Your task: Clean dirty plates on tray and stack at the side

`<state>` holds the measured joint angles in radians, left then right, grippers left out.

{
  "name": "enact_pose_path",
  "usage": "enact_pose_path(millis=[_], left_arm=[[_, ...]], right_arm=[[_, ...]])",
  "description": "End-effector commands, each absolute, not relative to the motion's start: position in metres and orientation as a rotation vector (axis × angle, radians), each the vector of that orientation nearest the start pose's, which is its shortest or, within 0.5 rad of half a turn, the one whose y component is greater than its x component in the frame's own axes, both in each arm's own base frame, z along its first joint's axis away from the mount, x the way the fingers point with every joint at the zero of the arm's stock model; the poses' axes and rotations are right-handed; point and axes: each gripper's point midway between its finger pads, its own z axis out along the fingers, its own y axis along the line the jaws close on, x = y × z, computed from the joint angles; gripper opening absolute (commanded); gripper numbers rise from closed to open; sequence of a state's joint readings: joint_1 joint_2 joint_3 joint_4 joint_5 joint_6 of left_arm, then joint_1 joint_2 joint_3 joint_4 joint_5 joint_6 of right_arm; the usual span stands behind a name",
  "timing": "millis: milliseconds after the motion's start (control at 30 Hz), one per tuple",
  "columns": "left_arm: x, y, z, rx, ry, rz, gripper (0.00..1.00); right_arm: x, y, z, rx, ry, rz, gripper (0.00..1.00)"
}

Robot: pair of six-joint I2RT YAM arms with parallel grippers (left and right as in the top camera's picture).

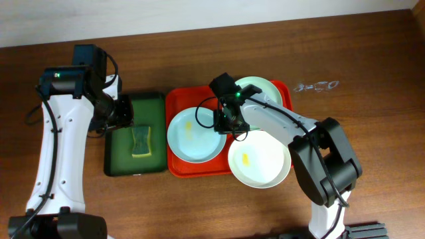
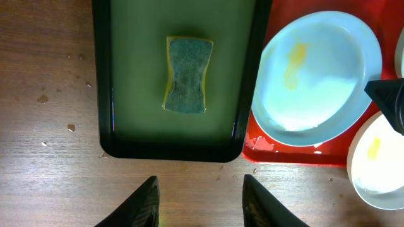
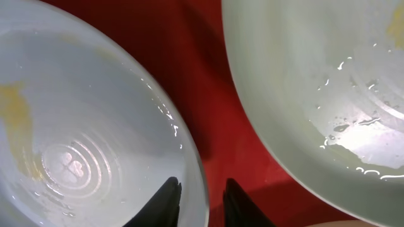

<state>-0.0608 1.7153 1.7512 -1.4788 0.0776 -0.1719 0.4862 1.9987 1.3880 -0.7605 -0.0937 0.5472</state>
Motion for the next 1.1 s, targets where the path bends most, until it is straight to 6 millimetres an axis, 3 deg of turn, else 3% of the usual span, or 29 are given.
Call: enact_pose_path(millis=[0, 167, 233, 367, 500, 633, 900, 933, 1000, 1067], left_arm=[[0.33, -0.034, 0.196, -0.152, 3.029, -0.128, 0.4], [0.331, -0.034, 0.196, -0.153, 3.029, -0.127, 0.4], [0.331, -0.034, 0.196, -0.153, 3.029, -0.127, 0.4], [0.331, -0.034, 0.196, -0.153, 3.029, -0.127, 0.4], [0.331, -0.034, 0.196, -0.153, 3.029, -0.127, 0.4], [0.331, -0.034, 0.192, -0.154, 3.043, -0.125, 0.39], [0.317, -0.032, 0.139, -0.163, 3.131, -0.1, 0.5], [0.318, -0.032, 0.132, -0.162, 3.128, -0.1, 0.48], [0.322, -0.032, 0.113, -0.161, 3.108, -0.103, 0.33], [0.325, -0.032, 0.098, -0.158, 3.092, -0.106, 0.31]], right_arm=[[0.356, 0.205, 0.016, 0.073, 3.007, 0.241, 0.19], [0.356, 0.205, 0.014, 0.073, 3.002, 0.244, 0.18], [0.356, 0.205, 0.013, 0.073, 3.002, 0.244, 0.13], [0.357, 0.205, 0.013, 0.073, 2.994, 0.244, 0.15], [0.359, 0.206, 0.014, 0.072, 2.985, 0.251, 0.04], [0.359, 0.206, 0.014, 0.072, 2.985, 0.251, 0.04], [0.354, 0.213, 0.014, 0.065, 3.008, 0.314, 0.04], [0.354, 0.213, 0.014, 0.065, 3.008, 0.314, 0.04], [0.354, 0.213, 0.014, 0.065, 3.008, 0.314, 0.04], [0.354, 0.213, 0.014, 0.065, 3.007, 0.314, 0.04]])
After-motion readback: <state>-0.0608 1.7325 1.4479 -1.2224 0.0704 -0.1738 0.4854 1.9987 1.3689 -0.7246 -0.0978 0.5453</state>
